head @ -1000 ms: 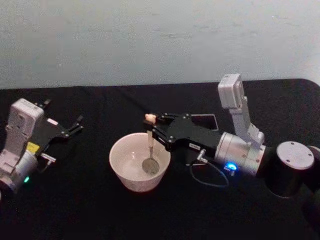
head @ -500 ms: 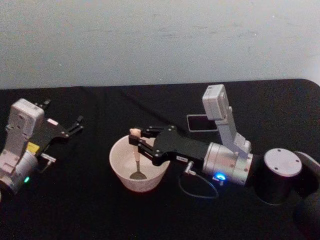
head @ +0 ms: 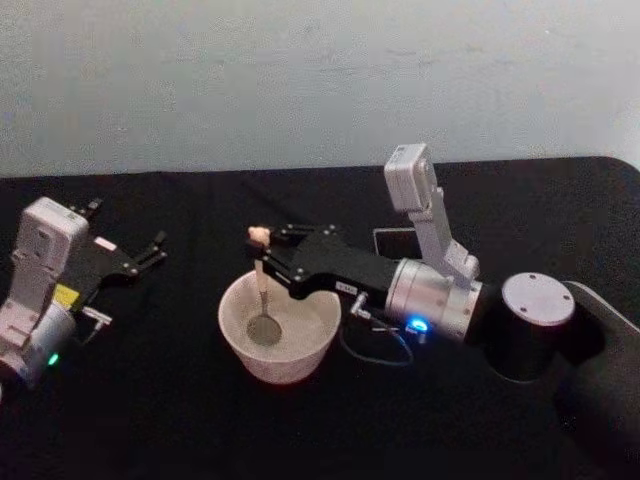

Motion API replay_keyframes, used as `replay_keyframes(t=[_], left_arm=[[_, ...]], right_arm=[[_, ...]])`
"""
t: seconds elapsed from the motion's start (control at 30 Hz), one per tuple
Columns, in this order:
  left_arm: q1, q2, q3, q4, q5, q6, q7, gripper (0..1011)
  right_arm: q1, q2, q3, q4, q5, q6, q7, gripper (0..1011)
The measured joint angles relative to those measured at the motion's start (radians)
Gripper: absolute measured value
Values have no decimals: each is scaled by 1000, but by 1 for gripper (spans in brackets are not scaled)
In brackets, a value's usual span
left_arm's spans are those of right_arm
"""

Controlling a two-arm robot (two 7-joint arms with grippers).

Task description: Pick up the stirring spoon with one hand, stir inside the cup, then place it back in its original position.

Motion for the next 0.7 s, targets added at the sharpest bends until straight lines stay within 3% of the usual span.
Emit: replay_keyframes(t=[0.33,0.7], left_arm=[[0,0,0,0,0,0,0,1001],[0,0,0,0,0,0,0,1001]], right_arm=[[21,-17,30,49,-2,-10,-29,214],[-33,39,70,-32,4,-1,-40,214]])
